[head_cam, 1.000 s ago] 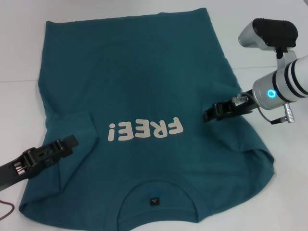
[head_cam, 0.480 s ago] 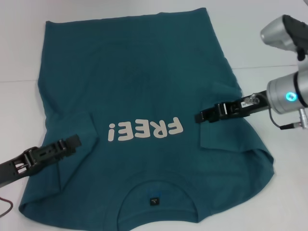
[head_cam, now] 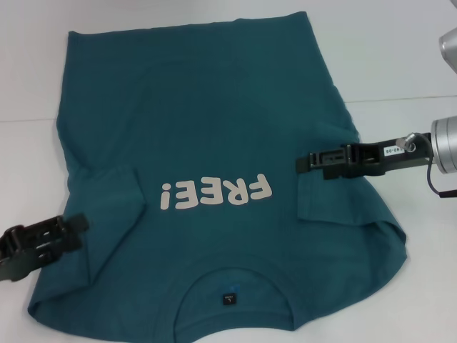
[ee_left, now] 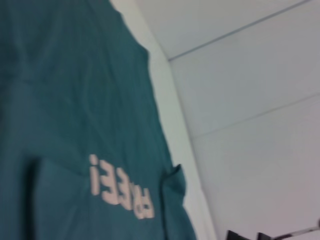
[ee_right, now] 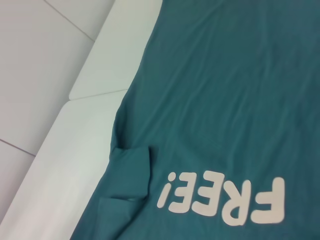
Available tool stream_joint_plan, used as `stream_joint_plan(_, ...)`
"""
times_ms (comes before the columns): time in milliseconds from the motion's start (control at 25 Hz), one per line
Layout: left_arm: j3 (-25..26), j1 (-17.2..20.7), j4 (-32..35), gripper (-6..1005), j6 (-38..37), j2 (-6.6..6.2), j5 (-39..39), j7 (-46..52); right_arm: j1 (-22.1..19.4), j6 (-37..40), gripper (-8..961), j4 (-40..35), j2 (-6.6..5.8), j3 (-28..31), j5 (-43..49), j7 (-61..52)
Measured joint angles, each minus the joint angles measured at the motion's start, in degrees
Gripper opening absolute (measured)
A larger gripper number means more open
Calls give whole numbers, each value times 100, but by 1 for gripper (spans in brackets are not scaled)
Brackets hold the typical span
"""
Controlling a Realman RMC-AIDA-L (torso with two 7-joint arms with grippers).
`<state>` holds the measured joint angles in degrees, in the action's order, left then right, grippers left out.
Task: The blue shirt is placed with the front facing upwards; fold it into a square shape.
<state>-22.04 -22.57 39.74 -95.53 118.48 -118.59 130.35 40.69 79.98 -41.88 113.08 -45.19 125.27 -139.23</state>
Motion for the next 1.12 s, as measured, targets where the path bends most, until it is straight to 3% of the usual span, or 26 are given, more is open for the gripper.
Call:
stream_joint_plan(80, 4, 34, 102, 613, -25, -45, -181, 141, -23, -8, 858, 15, -5, 2, -2, 1)
stream_joint_plan(280, 34, 11, 283, 613, -77, -131, -726, 451, -39, -13, 917, 15, -5, 5, -6, 3)
stream_joint_plan(720, 699, 85, 365, 612, 145, -192, -1444, 872, -36, -42, 915, 7, -7, 11, -12, 3)
stream_joint_plan(1120, 783, 209, 368, 613, 401, -171, -1645, 1005, -45, -83, 915, 9, -14, 19, -12, -11)
